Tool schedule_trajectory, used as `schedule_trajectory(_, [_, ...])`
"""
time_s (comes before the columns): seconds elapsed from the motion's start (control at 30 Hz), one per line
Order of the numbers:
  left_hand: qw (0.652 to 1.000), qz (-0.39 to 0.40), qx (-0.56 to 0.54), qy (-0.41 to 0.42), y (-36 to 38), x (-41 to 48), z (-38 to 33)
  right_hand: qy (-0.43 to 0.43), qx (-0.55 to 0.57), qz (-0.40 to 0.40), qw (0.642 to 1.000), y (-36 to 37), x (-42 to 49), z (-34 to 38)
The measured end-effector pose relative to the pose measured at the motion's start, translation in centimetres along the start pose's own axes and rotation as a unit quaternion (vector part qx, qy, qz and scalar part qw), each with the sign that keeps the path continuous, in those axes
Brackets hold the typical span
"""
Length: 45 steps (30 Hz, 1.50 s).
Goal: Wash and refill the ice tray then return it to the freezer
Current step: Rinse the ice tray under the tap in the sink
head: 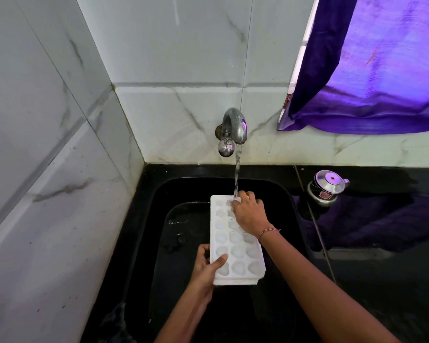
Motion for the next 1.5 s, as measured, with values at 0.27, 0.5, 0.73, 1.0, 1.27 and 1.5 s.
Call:
schedule_trajectory(0.27, [1.000,0.008,-0.001,-0.011,-0.7,-0.3,1.0,-0.029,-0.003,0.056,0.998,-0.1,0.6,-1.0])
schedule_trajectory(0.5, [1.000,0.008,-0.001,-0.011,-0.4,0.2,0.7,-0.021,0.046,0.032,0.998,-0.5,0.5,-1.6])
schedule_trajectory(0.73, [1.000,-0.009,0.006,0.024,0.2,1.2,-0.9,0.050,0.054,-0.085,0.994,-1.9,-0.2,-2.3])
schedule_trajectory(1.0, [0.999,0.001,0.017,0.028,-0.4,1.1,-1.4,0.069,0.049,-0.038,0.996,-2.2,0.4,-3.5])
schedule_trajectory(1.27, [0.999,-0.011,0.003,0.036,-1.3,1.4,-1.1,0.005,0.101,-0.050,0.994,-2.0,0.6,-1.5])
schedule_trajectory(1.5, [0.999,-0.005,-0.015,0.033,-1.2,1.7,-1.2,-0.082,0.023,0.063,0.994,0.2,0.4,1.3])
Point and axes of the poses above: each hand's wrist, its own x-axis towards the middle knuckle, its own y-axis out of the palm, z = x × y, the point moved 6 cm from there along x, towards the middle knuckle, and after that the axes turned 3 degrees about x, right-handed, at the moved point
